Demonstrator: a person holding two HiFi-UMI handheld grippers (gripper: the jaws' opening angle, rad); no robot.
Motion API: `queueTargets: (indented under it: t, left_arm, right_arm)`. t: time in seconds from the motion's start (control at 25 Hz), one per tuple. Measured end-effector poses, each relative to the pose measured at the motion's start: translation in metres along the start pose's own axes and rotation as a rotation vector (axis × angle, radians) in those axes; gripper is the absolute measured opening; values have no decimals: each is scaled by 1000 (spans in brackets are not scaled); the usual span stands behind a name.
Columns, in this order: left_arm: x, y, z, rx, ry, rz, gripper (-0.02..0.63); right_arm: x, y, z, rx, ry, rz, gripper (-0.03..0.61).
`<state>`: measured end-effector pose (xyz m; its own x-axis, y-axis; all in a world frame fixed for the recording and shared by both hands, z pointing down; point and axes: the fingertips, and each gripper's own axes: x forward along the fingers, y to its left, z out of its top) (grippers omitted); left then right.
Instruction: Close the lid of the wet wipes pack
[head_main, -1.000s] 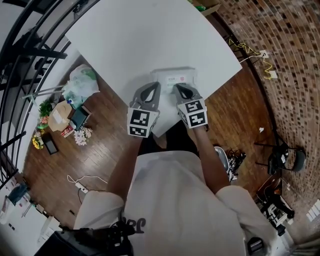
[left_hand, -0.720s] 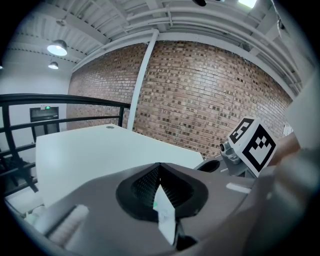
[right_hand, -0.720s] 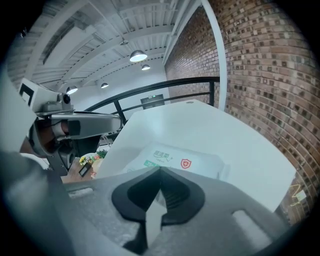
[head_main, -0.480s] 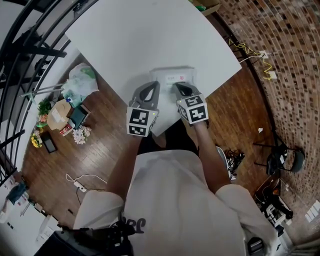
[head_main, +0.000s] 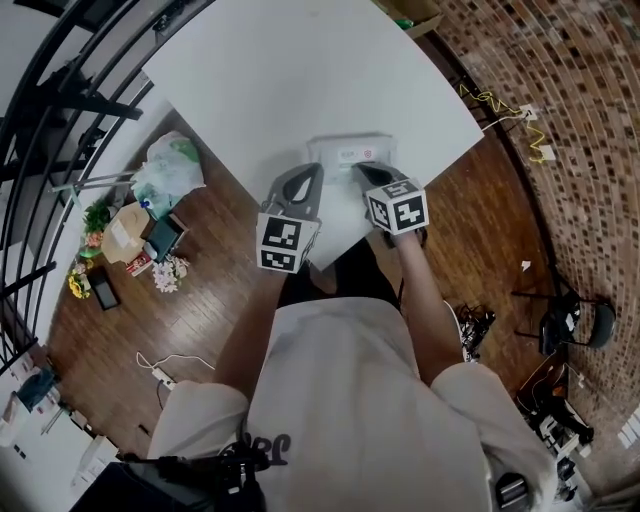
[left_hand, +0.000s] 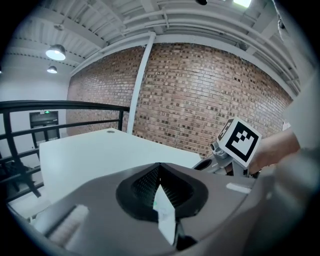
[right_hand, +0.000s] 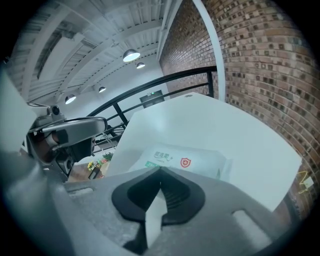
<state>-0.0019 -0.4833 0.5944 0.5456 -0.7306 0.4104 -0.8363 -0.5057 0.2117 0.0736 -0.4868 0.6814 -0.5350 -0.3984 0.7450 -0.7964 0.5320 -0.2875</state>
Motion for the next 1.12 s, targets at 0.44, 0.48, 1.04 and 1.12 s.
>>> queueTargets:
  t: [0.44,0.48,1.04,1.12]
  left_arm:
    - [-69,-9,42,51,-122,-43,15]
    - [-78,-9,46,50,-135,-50,15]
    - [-165,-87,114,137,-369,-80,15]
    - [-180,-105,117,129,-387,-71,15]
  right_arm:
    - [-89,32,37,-1,-274,-157,-9]
    - [-99,40,38,0,-307,-173,-9]
    - [-267,131,62,-140,-795,-250,-9]
    - [-286,134,57,-158,-826,-256,-9]
